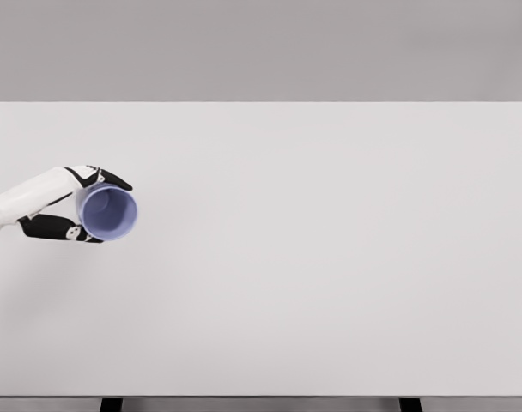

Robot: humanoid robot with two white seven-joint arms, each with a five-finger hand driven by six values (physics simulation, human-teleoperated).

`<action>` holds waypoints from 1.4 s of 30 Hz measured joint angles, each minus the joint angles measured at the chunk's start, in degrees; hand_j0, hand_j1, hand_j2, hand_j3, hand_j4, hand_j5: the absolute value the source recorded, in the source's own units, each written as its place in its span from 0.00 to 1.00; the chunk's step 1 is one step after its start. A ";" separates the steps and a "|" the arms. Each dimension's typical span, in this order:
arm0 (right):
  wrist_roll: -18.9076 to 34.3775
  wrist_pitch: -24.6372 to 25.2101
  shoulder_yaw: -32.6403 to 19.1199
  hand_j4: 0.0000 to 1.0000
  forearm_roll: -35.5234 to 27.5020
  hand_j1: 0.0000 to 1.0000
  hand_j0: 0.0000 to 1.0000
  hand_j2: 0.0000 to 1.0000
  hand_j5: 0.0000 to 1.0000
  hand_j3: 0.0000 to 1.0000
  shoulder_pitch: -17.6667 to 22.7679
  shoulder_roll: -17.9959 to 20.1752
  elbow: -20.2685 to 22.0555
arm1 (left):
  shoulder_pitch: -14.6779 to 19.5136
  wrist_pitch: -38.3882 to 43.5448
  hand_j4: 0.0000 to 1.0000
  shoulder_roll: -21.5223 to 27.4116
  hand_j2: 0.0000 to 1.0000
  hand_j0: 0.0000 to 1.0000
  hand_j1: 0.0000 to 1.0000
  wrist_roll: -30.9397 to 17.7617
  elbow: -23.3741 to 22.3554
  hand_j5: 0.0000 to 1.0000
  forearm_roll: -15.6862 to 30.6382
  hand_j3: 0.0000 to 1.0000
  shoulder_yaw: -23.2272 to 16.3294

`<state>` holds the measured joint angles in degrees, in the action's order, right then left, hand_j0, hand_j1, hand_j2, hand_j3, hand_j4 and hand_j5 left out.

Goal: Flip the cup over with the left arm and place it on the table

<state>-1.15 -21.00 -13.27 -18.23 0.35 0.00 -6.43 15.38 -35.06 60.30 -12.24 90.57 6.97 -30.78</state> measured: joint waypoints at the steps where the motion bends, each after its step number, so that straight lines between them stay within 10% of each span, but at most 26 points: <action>1: 0.00 0.00 0.00 1.00 0.00 1.00 1.00 1.00 1.00 1.00 0.00 0.00 0.00 | 0.35 0.00 0.66 -0.48 0.66 0.66 0.66 0.00 -0.07 0.66 0.01 0.66 0.05; 42: 0.00 0.00 0.01 1.00 0.00 1.00 1.00 1.00 1.00 1.00 0.00 0.00 0.00 | 1.05 0.02 0.66 -7.52 0.66 0.66 0.66 0.98 -0.26 0.66 10.55 0.66 -5.81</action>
<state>-1.15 -21.00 -13.26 -18.23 0.35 0.00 -6.43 16.43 -35.05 52.77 -11.26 90.32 17.52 -36.59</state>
